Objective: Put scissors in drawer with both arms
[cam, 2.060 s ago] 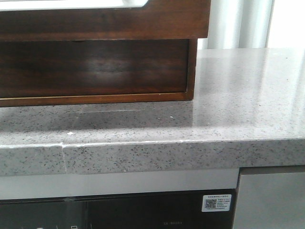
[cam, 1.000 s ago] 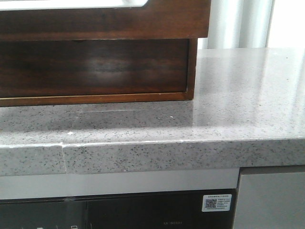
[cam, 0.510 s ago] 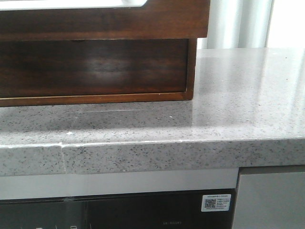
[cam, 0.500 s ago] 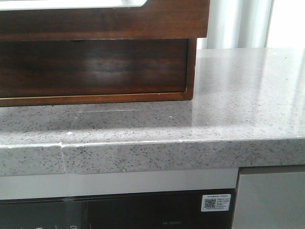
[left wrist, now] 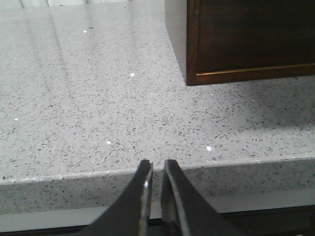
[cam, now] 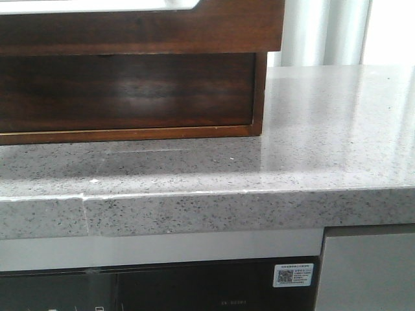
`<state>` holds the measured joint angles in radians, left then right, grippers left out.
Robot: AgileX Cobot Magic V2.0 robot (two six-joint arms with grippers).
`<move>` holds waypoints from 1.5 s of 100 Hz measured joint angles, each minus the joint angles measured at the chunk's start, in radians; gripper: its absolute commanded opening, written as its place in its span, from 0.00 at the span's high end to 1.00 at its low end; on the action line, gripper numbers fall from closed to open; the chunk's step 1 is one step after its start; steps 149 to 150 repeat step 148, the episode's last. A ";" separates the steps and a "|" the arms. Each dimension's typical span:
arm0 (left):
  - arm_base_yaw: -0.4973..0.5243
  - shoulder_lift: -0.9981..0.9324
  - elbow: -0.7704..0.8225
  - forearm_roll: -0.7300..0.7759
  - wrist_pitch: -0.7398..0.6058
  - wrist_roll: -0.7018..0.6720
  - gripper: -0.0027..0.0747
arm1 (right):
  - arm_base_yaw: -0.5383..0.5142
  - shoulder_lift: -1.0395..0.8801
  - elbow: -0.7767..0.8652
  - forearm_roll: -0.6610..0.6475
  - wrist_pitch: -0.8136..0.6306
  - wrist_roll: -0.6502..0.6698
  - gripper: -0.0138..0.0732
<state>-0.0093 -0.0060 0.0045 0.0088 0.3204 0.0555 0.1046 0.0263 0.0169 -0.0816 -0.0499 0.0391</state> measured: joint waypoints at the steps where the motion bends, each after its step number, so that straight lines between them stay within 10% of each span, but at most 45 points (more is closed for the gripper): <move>1: 0.000 0.000 0.000 0.000 0.000 0.000 0.96 | -0.006 -0.002 0.000 0.000 0.009 0.002 0.98; 59: 0.000 0.000 0.000 0.000 0.000 0.000 0.96 | -0.232 -0.035 0.000 0.103 0.360 -0.147 0.98; 150: 0.000 0.000 0.000 0.000 0.000 0.000 0.96 | -0.234 -0.035 0.000 0.112 0.372 -0.170 0.98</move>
